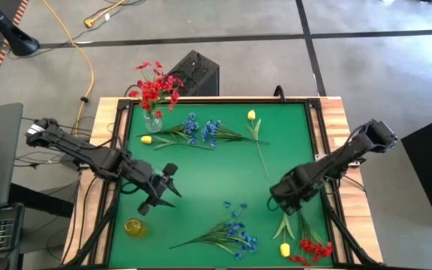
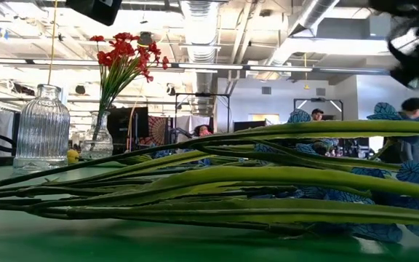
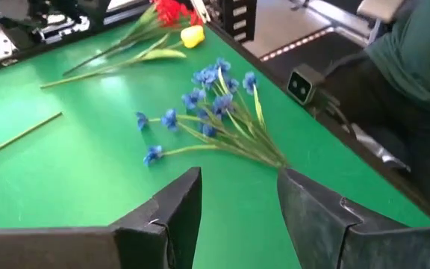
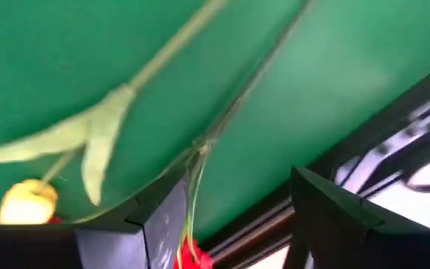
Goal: Sort flowers into vase by color
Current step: Put the red flowers into the top transparent vase
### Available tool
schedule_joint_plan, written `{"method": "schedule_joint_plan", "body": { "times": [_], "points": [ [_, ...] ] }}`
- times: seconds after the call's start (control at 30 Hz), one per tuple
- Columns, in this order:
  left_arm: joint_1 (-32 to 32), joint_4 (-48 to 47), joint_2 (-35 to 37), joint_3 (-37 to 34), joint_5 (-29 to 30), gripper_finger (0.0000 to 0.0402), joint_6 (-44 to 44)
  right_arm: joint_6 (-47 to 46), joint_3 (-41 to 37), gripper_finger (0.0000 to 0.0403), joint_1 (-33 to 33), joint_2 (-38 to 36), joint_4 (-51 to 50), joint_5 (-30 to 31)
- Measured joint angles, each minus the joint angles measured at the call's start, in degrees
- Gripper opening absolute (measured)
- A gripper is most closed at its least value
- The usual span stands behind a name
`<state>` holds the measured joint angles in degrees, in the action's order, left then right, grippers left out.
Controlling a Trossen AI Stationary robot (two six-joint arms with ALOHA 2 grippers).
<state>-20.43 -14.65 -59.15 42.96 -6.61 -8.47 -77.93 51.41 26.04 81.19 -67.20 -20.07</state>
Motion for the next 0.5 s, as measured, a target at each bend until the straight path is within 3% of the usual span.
{"method": "schedule_joint_plan", "body": {
  "times": [0.23,0.5],
  "points": [
    [0.26,0.46,0.03,0.0,0.13,0.0164,-5.01,-10.15,-8.33,0.026,4.99,0.02,14.28,-0.92],
    [3.73,1.53,0.03,0.0,0.26,0.0164,-5.07,-22.17,-12.42,0.026,12.12,0.02,25.67,-0.61]
  ]
}}
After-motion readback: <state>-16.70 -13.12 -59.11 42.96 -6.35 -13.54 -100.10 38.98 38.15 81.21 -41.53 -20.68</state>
